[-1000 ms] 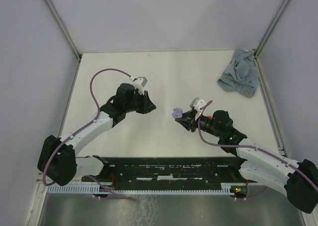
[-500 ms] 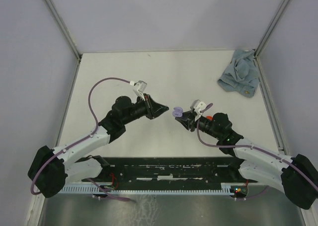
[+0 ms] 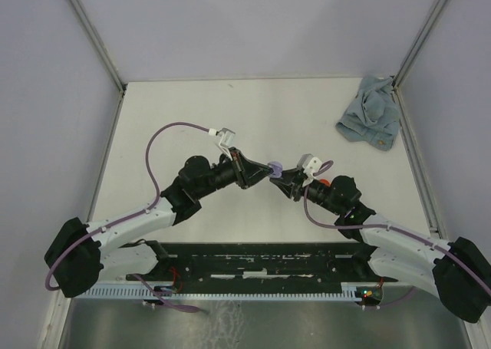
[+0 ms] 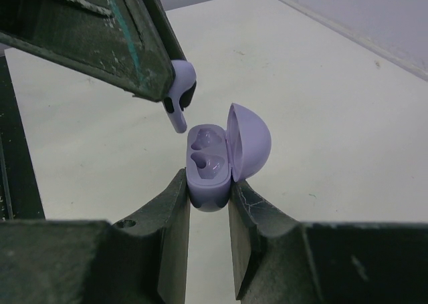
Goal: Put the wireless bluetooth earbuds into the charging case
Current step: Place the earbud in the charging case.
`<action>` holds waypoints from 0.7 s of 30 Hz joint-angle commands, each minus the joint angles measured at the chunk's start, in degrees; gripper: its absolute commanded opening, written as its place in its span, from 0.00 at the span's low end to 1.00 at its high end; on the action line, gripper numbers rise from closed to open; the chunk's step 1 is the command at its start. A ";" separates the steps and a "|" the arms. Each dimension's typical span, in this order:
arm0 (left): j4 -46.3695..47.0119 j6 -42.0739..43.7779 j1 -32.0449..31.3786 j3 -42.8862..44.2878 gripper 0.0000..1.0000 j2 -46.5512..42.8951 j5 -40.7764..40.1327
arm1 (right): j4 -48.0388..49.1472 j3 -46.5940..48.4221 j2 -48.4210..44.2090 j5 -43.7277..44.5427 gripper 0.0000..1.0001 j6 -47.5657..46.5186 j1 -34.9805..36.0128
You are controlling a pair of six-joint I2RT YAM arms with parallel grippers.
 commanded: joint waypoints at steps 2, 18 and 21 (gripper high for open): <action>5.29 -1.53 -1.51 0.73 0.09 2.06 -2.91 | 4.00 -0.59 -2.02 -0.70 0.07 0.06 0.13; 5.47 -3.28 -1.75 0.01 0.10 3.04 -4.08 | 3.81 -1.06 -4.01 -0.44 0.07 0.24 0.19; 6.63 -4.74 -2.10 -0.45 0.10 3.09 -3.24 | 3.85 -1.14 -4.03 -0.36 0.07 0.24 0.18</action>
